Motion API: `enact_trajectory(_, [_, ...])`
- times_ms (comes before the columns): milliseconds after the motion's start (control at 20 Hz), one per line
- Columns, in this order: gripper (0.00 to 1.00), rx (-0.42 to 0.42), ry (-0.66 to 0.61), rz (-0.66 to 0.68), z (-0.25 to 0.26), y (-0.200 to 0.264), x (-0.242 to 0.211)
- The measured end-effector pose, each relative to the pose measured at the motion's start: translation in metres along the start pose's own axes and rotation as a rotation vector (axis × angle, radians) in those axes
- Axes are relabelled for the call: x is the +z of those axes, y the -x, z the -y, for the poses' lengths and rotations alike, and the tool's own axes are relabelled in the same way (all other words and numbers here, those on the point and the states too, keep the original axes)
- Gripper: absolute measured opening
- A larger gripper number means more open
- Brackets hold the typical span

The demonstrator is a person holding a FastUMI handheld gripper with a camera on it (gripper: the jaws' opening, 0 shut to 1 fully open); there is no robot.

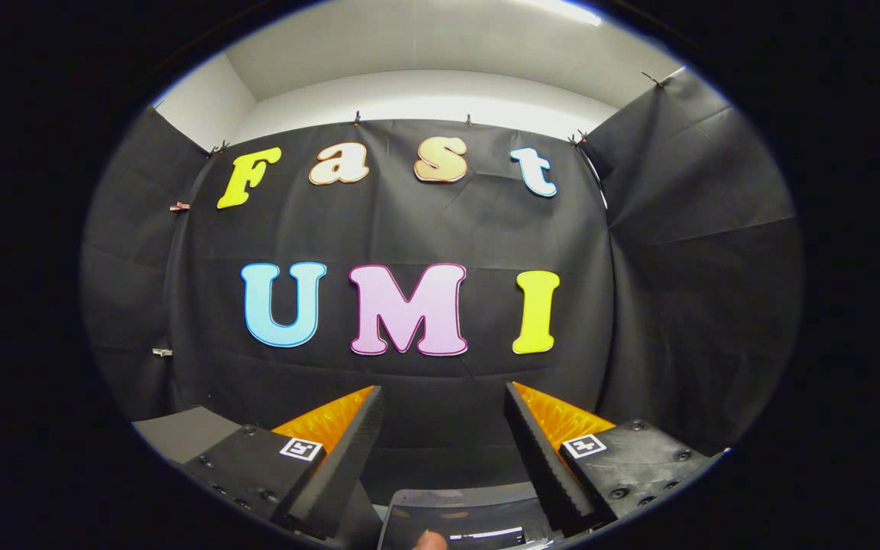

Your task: Put the clothes into the washing machine and then close the washing machine lid.

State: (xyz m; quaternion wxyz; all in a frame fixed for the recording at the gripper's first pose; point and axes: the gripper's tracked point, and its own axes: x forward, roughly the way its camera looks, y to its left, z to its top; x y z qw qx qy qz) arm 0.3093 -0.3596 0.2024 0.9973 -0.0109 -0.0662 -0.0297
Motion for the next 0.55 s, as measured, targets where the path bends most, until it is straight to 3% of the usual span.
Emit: enact_trajectory(550, [0.98, -0.037, -0.026, -0.011, 0.017, -0.001, -0.006])
